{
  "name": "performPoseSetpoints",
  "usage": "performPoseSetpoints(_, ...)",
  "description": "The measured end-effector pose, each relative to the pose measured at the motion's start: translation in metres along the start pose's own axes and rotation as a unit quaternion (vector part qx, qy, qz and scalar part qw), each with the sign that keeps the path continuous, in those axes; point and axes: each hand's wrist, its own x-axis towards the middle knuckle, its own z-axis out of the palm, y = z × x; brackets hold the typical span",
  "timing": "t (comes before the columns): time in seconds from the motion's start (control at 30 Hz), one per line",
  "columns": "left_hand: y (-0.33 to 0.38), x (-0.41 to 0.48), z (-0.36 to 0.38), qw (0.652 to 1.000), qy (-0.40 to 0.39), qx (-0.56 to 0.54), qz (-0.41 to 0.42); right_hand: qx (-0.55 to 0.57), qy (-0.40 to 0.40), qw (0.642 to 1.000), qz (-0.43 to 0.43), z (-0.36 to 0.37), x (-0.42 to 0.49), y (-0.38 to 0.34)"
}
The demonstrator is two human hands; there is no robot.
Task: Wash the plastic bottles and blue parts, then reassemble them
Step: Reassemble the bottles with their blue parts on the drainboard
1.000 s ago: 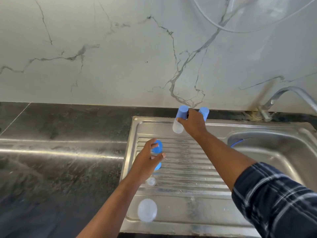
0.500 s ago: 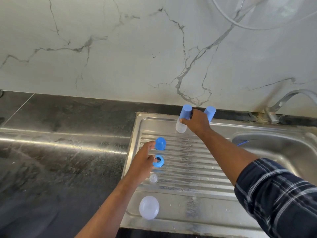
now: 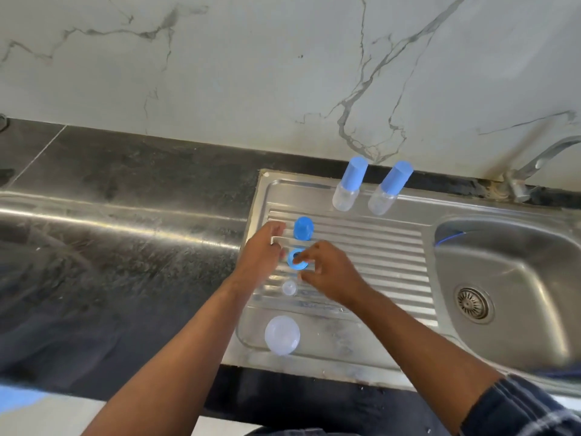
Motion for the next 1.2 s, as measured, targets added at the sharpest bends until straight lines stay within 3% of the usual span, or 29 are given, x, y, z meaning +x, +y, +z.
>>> performPoseSetpoints(0.1, 0.003, -0.001, 0.005, 0.998, -0.003, 0.055, 0.014, -0.031, -0.077, 0.996, -0.012, 0.022, -0.007, 0.003)
performPoseSetpoints(0.2, 0.003, 0.000, 0.010, 0.990, -0.013, 0.134, 0.041, -0.024, -0.074, 0.997, -0.003, 0.031, -0.015, 0.004)
performPoseSetpoints(0.37, 0.000, 0.006, 0.019, 0.941, -0.075, 0.301, 0.135, 0.081, 0.016, 0.994, 0.068, 0.022, -0.032, 0.007)
performPoseSetpoints(0.5, -0.005, 0.008, 0.030, 0.883, -0.111, 0.409, 0.202, 0.265, 0.093, 0.945, 0.166, 0.005, -0.057, 0.010)
performPoseSetpoints(0.6, 0.000, 0.008, 0.036, 0.848, -0.108, 0.472, 0.215, 0.344, 0.144, 0.906, 0.202, -0.006, -0.072, 0.011)
performPoseSetpoints(0.67, 0.010, 0.005, 0.041, 0.868, -0.104, 0.439, 0.208, 0.331, 0.159, 0.905, 0.215, -0.013, -0.078, 0.013)
performPoseSetpoints(0.7, 0.014, 0.001, 0.044, 0.894, -0.100, 0.392, 0.191, 0.316, 0.159, 0.910, 0.218, -0.017, -0.080, 0.014)
performPoseSetpoints(0.77, 0.027, -0.008, 0.050, 0.968, -0.112, 0.202, 0.099, 0.298, 0.164, 0.915, 0.216, -0.024, -0.081, 0.014)
performPoseSetpoints(0.8, 0.034, -0.015, 0.052, 0.988, -0.130, 0.070, 0.035, 0.288, 0.173, 0.918, 0.211, -0.029, -0.080, 0.015)
performPoseSetpoints(0.87, 0.043, -0.028, 0.054, 0.980, -0.151, -0.121, -0.036, 0.259, 0.187, 0.927, 0.198, -0.038, -0.077, 0.013)
performPoseSetpoints(1.03, 0.063, -0.060, 0.054, 0.971, -0.151, -0.187, -0.009, 0.252, 0.222, 0.927, 0.167, -0.058, -0.075, 0.007)
performPoseSetpoints(1.2, 0.063, -0.078, 0.057, 0.978, -0.118, -0.169, 0.001, 0.240, 0.264, 0.925, 0.131, -0.062, -0.078, -0.002)
